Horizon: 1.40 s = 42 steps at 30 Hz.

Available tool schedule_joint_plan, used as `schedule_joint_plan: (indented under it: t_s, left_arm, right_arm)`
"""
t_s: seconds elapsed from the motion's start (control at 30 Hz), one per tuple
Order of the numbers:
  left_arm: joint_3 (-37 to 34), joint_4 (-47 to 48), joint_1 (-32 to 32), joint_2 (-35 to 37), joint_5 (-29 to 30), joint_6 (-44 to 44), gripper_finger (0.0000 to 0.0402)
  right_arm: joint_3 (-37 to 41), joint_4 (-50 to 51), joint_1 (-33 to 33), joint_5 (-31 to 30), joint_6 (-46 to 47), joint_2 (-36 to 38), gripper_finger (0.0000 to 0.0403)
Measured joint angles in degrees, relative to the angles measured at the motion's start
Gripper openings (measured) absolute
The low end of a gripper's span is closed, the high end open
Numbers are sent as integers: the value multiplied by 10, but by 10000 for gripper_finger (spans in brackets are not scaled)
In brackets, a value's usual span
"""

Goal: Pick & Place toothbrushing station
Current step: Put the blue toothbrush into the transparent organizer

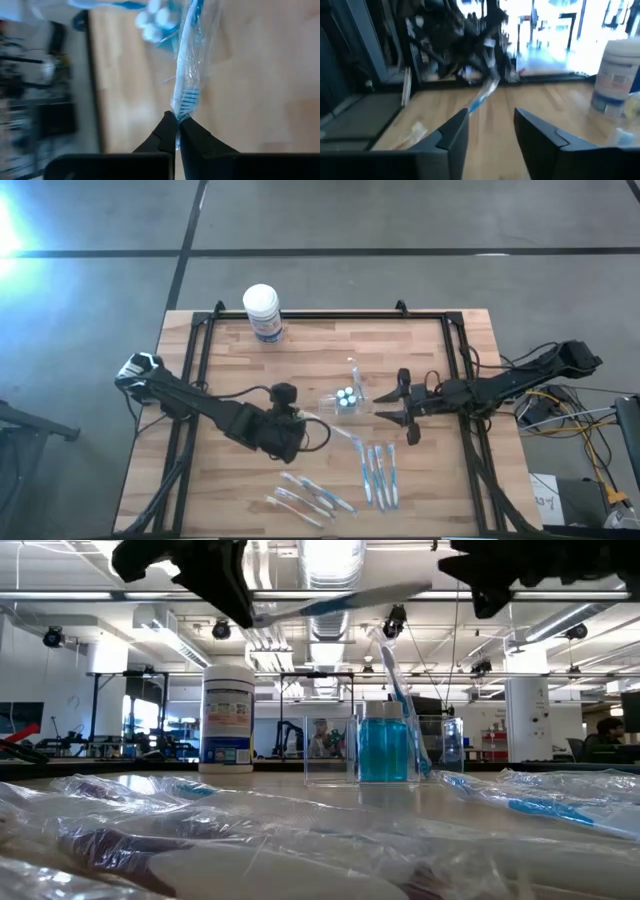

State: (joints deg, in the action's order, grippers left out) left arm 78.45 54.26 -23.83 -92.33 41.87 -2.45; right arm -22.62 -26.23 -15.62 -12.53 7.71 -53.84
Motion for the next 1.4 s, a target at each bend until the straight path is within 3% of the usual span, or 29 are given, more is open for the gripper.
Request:
schedule_joint_plan:
  t_s: [0.17, 0.3, 0.6, 0.93, 1.23, 1.4]
  left_arm:
    - [21, 22, -2, -25, 100, -75, 6]
    - [35, 21, -2, -41, 170, -115, 6]
    - [65, 19, -2, -58, 211, -151, 2]
    - [67, 18, -4, -59, 231, -153, 0]
    - [68, 13, -13, -59, 247, -154, 0]
    - [67, 12, -15, -59, 248, -154, 0]
  right_arm:
    - [-117, 182, 5, 1, 18, -59, 215]
    - [-198, 261, 7, -10, 22, -121, 249]
    - [-328, 290, 11, -54, -15, -259, 283]
    - [-439, 356, 34, -54, 1, -364, 263]
    - [-447, 374, 73, -54, 23, -394, 219]
    - [-440, 372, 77, -52, 6, -390, 174]
